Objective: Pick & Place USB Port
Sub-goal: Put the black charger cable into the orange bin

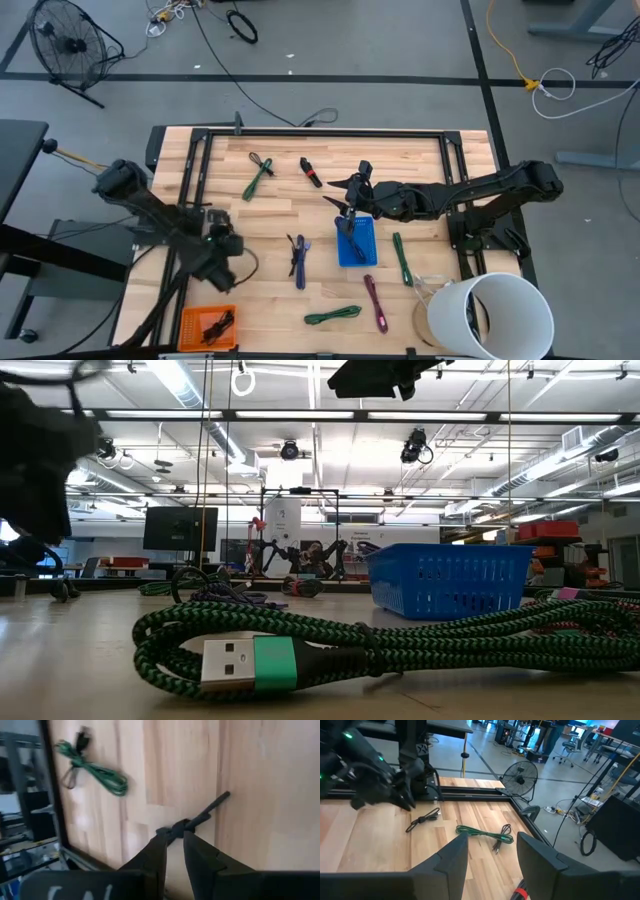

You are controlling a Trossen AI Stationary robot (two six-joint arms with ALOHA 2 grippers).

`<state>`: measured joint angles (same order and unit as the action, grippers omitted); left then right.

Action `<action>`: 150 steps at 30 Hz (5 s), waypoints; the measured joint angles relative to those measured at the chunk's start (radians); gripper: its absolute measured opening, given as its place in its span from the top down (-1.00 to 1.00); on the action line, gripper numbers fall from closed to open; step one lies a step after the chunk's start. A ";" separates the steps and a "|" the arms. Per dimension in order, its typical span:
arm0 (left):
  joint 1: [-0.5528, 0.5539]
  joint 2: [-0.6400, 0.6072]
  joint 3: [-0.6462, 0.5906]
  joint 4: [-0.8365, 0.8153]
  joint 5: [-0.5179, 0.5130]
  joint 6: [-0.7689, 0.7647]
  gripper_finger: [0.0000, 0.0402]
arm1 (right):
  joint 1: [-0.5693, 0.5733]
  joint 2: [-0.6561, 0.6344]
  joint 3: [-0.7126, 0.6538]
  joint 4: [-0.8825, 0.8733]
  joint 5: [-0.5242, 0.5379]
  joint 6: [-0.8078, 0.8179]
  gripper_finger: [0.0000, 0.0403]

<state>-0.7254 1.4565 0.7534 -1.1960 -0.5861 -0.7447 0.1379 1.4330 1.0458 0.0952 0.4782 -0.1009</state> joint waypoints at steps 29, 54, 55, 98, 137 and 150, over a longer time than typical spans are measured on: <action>0.320 0.000 -0.049 0.202 0.346 0.417 0.64 | 0.000 0.000 0.000 0.000 -0.034 -0.012 0.16; 0.442 0.049 -0.051 0.354 0.454 0.507 0.65 | 0.000 0.000 0.000 -0.003 -0.052 -0.011 0.16; 0.437 0.049 -0.051 0.374 0.469 0.516 0.65 | 0.000 0.000 0.000 -0.003 -0.052 -0.012 0.16; 0.059 0.083 0.594 -0.052 0.434 -0.022 1.00 | 0.000 0.000 0.000 -0.017 -0.050 -0.006 0.16; -0.193 0.290 0.601 0.226 0.789 -0.387 0.98 | -0.039 0.000 0.000 -0.012 -0.053 -0.005 0.16; -0.194 0.290 0.601 0.210 0.785 -0.395 0.80 | -0.039 0.000 0.000 -0.014 -0.053 -0.005 0.16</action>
<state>-0.9192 1.7470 1.3540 -0.9857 0.1993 -1.1399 0.0986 1.4334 1.0454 0.0807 0.4255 -0.1059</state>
